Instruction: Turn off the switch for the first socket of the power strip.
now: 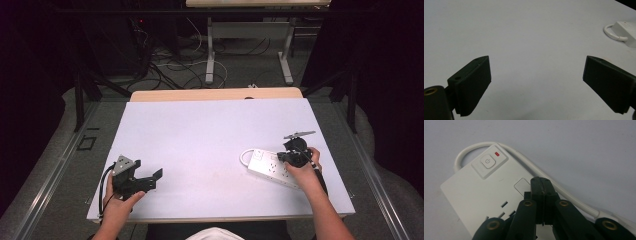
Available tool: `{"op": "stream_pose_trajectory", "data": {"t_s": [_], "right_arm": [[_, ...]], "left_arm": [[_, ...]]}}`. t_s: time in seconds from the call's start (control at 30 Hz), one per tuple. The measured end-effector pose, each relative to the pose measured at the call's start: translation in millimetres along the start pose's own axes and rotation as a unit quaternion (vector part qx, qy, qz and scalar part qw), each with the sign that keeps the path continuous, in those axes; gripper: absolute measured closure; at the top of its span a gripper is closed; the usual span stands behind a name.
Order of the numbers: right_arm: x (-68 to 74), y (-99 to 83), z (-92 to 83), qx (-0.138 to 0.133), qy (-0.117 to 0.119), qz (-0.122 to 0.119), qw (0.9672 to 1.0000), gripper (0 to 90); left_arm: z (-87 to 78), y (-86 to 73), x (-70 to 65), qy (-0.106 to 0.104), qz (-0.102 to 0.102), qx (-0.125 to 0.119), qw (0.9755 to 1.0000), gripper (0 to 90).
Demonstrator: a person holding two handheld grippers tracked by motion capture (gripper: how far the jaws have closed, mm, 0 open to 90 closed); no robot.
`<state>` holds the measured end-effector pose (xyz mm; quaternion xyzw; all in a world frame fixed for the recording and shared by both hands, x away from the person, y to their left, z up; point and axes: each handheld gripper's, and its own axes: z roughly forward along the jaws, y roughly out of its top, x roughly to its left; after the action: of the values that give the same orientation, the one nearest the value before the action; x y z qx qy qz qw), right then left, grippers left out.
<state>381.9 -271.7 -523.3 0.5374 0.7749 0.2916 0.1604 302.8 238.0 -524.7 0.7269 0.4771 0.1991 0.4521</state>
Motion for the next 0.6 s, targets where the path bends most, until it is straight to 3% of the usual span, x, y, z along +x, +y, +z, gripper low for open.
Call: {"op": "stream_pose_trajectory", "data": {"t_s": [0.6], "right_arm": [[2.8, 0.0, -0.3, -0.003, 0.006, -0.006, 1.0, 85.4]], "left_arm": [[0.9, 0.0, 0.3, 0.0, 0.0, 0.001, 1.0, 7.8]]}}
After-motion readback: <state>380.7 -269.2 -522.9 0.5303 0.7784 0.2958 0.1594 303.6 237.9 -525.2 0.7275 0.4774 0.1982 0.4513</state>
